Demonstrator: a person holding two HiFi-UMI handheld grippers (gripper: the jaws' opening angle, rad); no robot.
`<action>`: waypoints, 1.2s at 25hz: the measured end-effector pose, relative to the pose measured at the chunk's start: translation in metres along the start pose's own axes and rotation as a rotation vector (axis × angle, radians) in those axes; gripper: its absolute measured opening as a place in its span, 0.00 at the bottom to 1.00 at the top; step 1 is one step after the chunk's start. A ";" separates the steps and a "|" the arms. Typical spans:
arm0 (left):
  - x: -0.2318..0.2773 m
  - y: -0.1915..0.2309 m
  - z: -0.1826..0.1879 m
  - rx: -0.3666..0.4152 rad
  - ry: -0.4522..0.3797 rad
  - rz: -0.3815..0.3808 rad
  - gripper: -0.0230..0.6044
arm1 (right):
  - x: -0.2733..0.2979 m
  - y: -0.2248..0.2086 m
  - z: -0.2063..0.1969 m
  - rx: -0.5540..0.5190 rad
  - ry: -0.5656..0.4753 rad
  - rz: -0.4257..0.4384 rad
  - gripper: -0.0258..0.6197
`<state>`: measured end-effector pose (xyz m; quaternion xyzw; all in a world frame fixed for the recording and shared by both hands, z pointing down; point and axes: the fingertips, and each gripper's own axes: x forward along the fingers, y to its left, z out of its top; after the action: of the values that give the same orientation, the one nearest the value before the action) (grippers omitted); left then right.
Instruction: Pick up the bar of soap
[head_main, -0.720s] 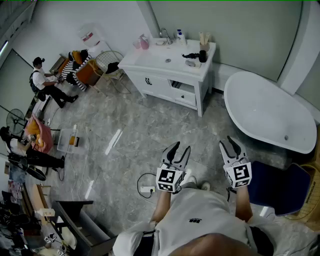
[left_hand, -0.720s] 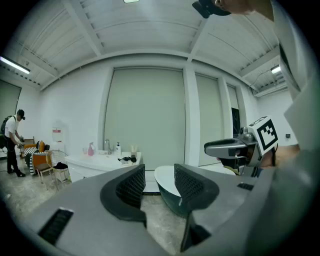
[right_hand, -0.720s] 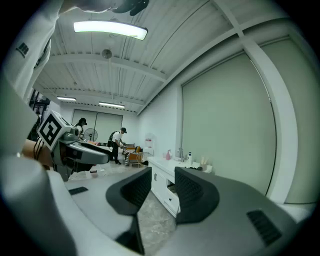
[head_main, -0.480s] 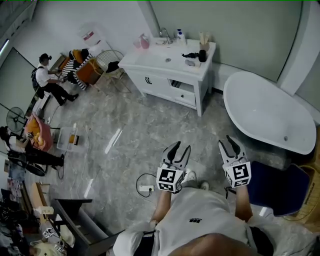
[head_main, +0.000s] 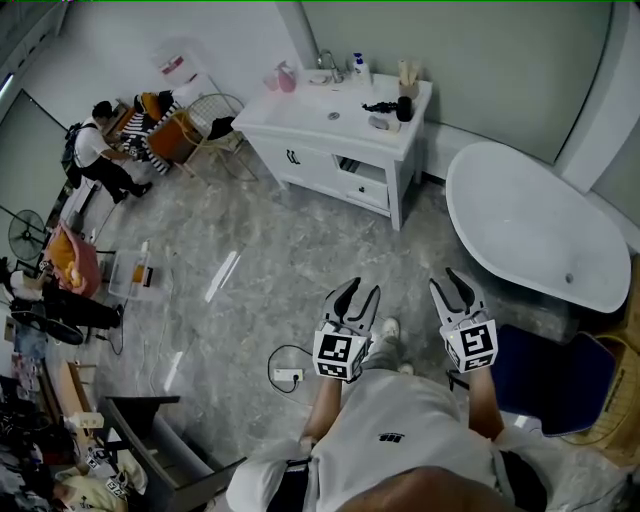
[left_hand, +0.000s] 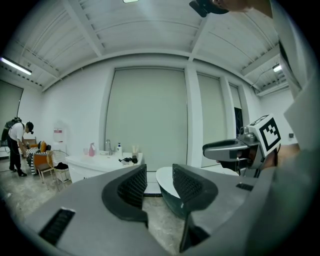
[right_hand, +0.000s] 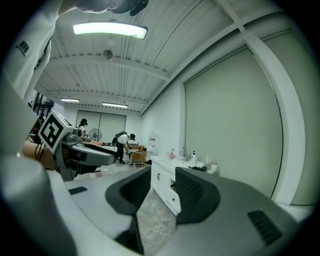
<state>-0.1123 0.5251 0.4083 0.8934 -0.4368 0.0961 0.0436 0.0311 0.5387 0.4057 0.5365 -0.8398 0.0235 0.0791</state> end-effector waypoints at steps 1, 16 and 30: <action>0.004 0.003 0.000 0.000 -0.001 -0.002 0.32 | 0.004 -0.002 -0.001 -0.001 0.002 -0.002 0.27; 0.076 0.069 0.010 -0.028 -0.025 0.005 0.31 | 0.092 -0.039 0.000 -0.031 0.050 -0.003 0.27; 0.120 0.128 0.016 -0.018 -0.017 -0.022 0.31 | 0.168 -0.049 0.008 -0.025 0.060 -0.013 0.27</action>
<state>-0.1396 0.3511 0.4174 0.8985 -0.4281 0.0838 0.0490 0.0052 0.3658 0.4226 0.5401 -0.8338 0.0283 0.1111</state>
